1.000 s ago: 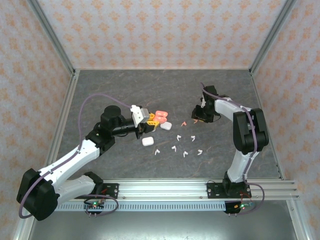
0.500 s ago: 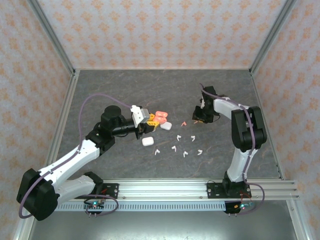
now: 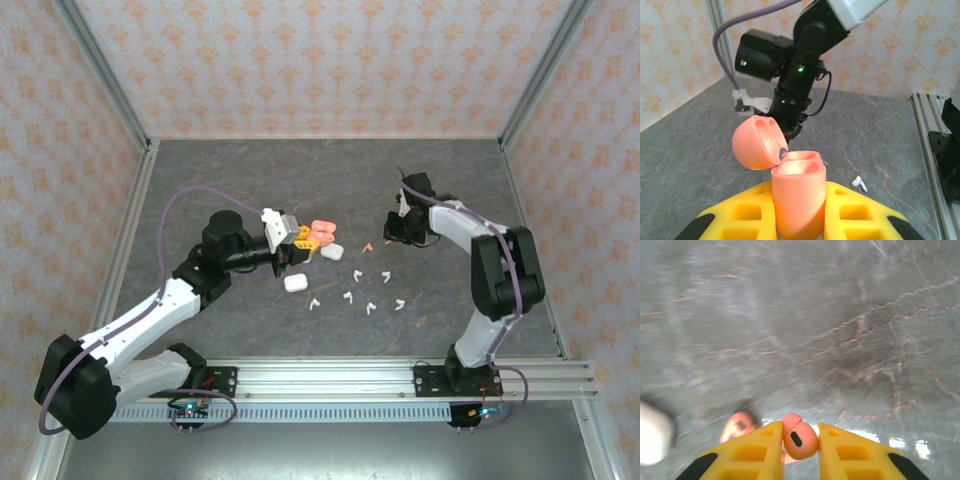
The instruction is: Insert the wireless bluetooth earbuds into the charging case
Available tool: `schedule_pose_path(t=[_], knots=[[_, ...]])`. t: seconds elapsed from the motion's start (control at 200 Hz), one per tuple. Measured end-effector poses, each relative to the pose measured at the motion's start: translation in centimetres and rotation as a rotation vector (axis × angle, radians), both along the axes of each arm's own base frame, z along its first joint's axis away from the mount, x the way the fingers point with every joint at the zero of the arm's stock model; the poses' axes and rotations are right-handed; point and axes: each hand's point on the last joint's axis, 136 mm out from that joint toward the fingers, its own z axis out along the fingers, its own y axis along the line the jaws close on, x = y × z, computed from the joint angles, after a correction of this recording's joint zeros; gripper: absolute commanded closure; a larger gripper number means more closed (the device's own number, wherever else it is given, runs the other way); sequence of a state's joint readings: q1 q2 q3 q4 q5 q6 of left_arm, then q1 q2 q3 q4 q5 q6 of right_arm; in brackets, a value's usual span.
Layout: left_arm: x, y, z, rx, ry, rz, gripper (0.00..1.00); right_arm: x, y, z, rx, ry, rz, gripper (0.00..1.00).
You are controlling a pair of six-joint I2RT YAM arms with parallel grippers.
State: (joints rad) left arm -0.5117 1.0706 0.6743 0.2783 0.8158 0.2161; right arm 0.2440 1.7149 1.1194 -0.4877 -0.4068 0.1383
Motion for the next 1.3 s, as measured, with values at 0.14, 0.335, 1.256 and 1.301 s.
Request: schedule_pose_path(t=[0.14, 0.335, 1.256, 1.301], knots=[[0.2, -0.2, 1.0, -0.050, -0.007, -0.001, 1.00, -0.7, 1.5, 6.2, 0.047, -0.207, 0.063, 0.80], [0.4, -0.4, 2.1, -0.121, -0.004, 0.003, 1.00, -3.8, 3.5, 14.7, 0.145, -0.495, 0.154, 0.80], [0.7, -1.2, 3.3, -0.208, 0.033, -0.034, 1.00, -11.3, 12.4, 27.5, 0.232, -0.965, 0.573, 0.81], [0.7, -1.2, 3.3, -0.208, 0.033, -0.035, 1.00, -11.2, 12.5, 27.3, 0.228, -0.958, 0.577, 0.81]])
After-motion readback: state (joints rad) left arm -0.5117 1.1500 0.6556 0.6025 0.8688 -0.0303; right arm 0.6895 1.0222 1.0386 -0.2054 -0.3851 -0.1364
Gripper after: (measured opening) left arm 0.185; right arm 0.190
